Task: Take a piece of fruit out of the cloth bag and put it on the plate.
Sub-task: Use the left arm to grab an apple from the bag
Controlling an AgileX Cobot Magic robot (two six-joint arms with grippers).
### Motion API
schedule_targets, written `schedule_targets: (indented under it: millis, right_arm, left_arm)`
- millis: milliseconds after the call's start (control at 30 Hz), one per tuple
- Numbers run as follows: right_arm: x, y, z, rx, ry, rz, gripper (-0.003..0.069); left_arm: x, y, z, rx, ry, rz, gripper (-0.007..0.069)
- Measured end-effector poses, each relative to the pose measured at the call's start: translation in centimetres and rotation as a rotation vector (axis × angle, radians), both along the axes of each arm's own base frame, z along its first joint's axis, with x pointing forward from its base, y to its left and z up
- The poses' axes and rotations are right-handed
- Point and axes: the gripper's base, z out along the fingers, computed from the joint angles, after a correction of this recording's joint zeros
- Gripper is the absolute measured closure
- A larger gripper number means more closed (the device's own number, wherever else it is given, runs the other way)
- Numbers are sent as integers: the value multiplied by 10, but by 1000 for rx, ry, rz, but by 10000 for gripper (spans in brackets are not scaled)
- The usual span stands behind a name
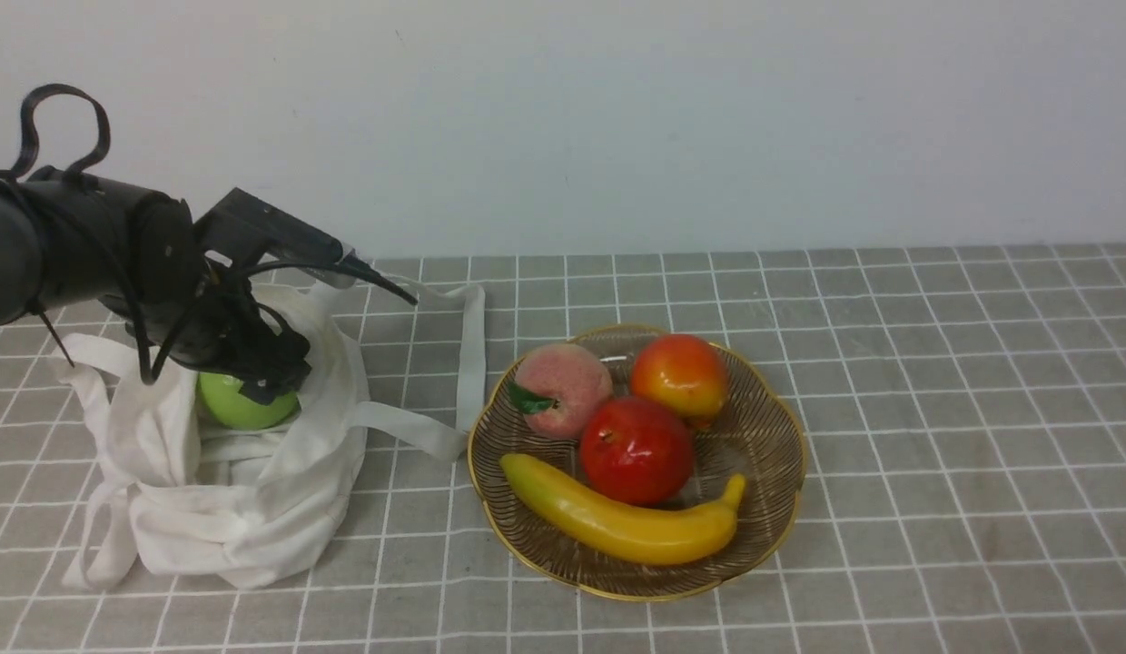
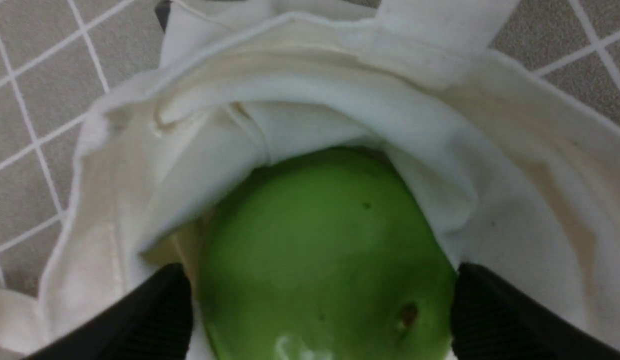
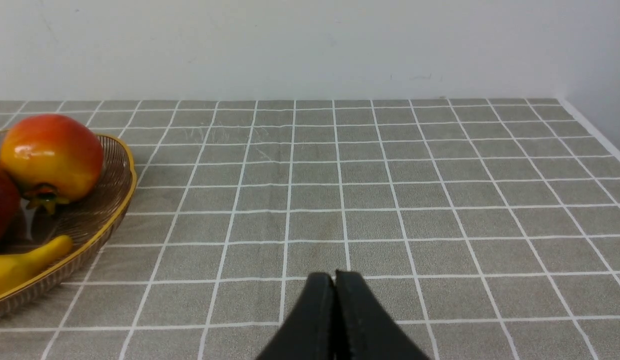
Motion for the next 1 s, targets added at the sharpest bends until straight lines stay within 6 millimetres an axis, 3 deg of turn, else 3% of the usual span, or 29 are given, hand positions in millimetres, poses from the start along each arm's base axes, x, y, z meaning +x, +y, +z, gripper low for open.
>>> schedule_targets:
  millis: [167, 533, 900, 1000]
  right_arm:
    - [0, 0, 0, 0, 0, 0, 676]
    - [0, 0, 0, 0, 0, 0, 676]
    - [0, 0, 0, 0, 0, 0, 676]
    - [0, 0, 0, 0, 0, 0, 676]
  left_arm:
    - [2, 0, -3, -2, -6, -2, -58]
    - [12, -3, -10, -20, -52, -1, 19]
    - [7, -1, -6, -18, -7, 36, 25]
    - [0, 1, 2, -11, 13, 44, 86]
